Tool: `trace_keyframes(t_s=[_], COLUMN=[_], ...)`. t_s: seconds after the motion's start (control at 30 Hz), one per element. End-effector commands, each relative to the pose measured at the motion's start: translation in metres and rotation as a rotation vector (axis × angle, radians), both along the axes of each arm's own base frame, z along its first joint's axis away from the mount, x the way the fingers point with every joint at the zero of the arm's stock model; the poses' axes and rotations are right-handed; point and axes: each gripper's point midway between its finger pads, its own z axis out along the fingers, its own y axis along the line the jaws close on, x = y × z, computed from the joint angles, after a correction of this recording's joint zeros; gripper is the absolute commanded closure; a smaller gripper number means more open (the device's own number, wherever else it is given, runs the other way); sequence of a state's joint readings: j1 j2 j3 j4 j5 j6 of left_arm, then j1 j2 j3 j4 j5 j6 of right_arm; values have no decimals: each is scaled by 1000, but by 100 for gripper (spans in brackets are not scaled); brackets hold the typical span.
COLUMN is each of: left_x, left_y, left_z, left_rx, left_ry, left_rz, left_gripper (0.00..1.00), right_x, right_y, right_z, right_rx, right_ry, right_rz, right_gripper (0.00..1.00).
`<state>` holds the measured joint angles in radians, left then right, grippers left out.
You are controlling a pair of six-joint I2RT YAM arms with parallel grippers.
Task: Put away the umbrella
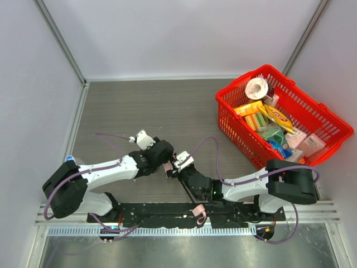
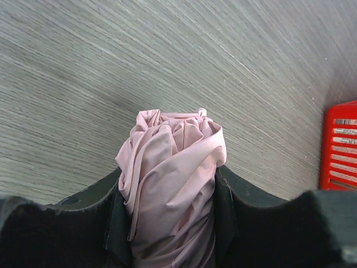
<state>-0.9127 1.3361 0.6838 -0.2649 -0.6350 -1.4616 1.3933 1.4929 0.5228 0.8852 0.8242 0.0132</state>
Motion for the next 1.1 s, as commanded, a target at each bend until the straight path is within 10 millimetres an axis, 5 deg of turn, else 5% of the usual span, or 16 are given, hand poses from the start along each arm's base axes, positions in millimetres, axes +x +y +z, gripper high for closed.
trace_keyframes(t_s=[0.0,0.13,0.27,0.57,0.7,0.8,0.93,1.07], left_x=[-31,-31,-31,-23,-20,-21,-23,-22], left_y=[75,79,77,70,63,60,53,51], left_z=[-54,-56,-57,-52,-62,-67,-72,-78], left_rx=[370,371,383,402,385,389,381,390], left_ry=[177,179,191,179,184,185,173,167], left_rz=[10,27,25,-4,4,9,4,6], left_gripper=[100,100,100,100,100,100,100,100], right_x=[-7,-16,-20,-67,-57,-24,-29,-40], right_y=[-11,-16,-5,18,20,3,22,44], right_z=[169,186,180,159,148,144,149,133], right_rx=[551,590,556,394,461,575,618,490], right_ry=[-200,-193,-201,-123,-57,22,42,21], right_rz=[-47,10,58,424,407,190,264,363], right_gripper=[99,99,99,99,99,99,99,99])
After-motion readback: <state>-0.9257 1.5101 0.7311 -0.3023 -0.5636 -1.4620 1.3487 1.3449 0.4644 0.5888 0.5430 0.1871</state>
